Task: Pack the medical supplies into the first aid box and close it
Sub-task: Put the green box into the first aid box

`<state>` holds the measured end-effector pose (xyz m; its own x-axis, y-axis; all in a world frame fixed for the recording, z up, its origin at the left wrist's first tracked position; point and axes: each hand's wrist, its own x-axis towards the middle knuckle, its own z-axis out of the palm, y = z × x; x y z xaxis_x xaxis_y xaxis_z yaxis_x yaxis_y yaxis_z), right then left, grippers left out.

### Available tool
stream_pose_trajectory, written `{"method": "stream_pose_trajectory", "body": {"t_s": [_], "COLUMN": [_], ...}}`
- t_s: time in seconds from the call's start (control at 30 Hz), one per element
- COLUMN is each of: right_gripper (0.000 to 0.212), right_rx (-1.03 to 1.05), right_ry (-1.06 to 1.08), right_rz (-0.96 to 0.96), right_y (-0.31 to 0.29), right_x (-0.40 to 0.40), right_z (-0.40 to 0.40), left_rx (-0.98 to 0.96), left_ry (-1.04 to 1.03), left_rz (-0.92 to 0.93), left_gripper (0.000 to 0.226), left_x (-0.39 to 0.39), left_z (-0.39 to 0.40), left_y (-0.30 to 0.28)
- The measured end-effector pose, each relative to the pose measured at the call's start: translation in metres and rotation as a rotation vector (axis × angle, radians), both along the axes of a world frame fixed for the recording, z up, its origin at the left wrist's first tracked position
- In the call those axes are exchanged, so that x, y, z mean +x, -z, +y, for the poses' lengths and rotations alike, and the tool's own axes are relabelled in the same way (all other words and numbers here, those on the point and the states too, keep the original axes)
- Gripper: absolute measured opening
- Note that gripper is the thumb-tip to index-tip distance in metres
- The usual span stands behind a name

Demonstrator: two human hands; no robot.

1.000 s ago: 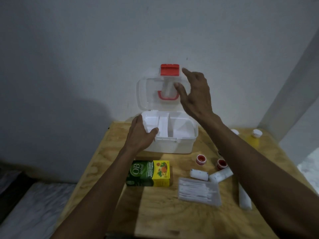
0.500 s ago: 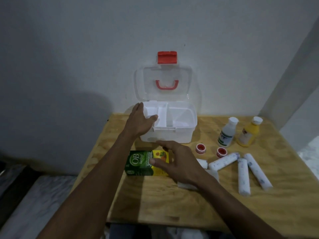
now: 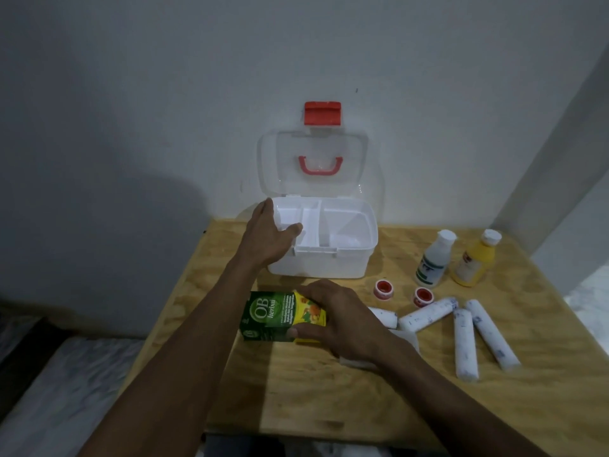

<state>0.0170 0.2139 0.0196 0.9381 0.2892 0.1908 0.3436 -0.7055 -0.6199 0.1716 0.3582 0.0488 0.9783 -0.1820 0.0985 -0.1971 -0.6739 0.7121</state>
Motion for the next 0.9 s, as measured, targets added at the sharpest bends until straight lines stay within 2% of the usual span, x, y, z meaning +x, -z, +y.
{"method": "stream_pose_trajectory", "body": {"t_s": [0.1, 0.23, 0.4, 0.5, 0.6, 0.8, 0.9], "right_gripper": [0.063, 0.067, 0.069, 0.063, 0.055, 0.048, 0.046], "right_rx": [-0.086, -0.138, -0.256, -0.338, -0.404, -0.591, -0.604], "right_ry": [-0.001, 0.068, 0.231, 0.237, 0.203, 0.125, 0.099], "right_rz": [-0.023, -0.124, -0.188, -0.131, -0.077, -0.006, 0.022], "right_y": [-0.018, -0.066, -0.122, -0.128, -0.128, -0.123, -0.114], "right_x": [-0.007, -0.012, 0.023, 0.05, 0.069, 0.106, 0.118], "right_z": [-0.014, -0.055, -0.107, -0.119, -0.118, -0.095, -0.084], "left_rx": [0.011, -0.008, 0.002, 0.03, 0.042, 0.062, 0.052], "left_ry": [0.001, 0.028, 0.028, 0.028, 0.042, 0.018, 0.017], "left_rz": [-0.007, -0.048, -0.08, -0.06, -0.075, -0.086, -0.11], "left_gripper": [0.079, 0.061, 0.065, 0.074, 0.067, 0.076, 0.073], "left_x": [0.0, 0.0, 0.0, -0.003, -0.004, -0.005, -0.007], "left_z": [0.0, 0.001, 0.0, 0.001, 0.002, 0.001, 0.002], "left_y": [0.001, 0.0, -0.001, -0.001, 0.0, 0.0, 0.001]}}
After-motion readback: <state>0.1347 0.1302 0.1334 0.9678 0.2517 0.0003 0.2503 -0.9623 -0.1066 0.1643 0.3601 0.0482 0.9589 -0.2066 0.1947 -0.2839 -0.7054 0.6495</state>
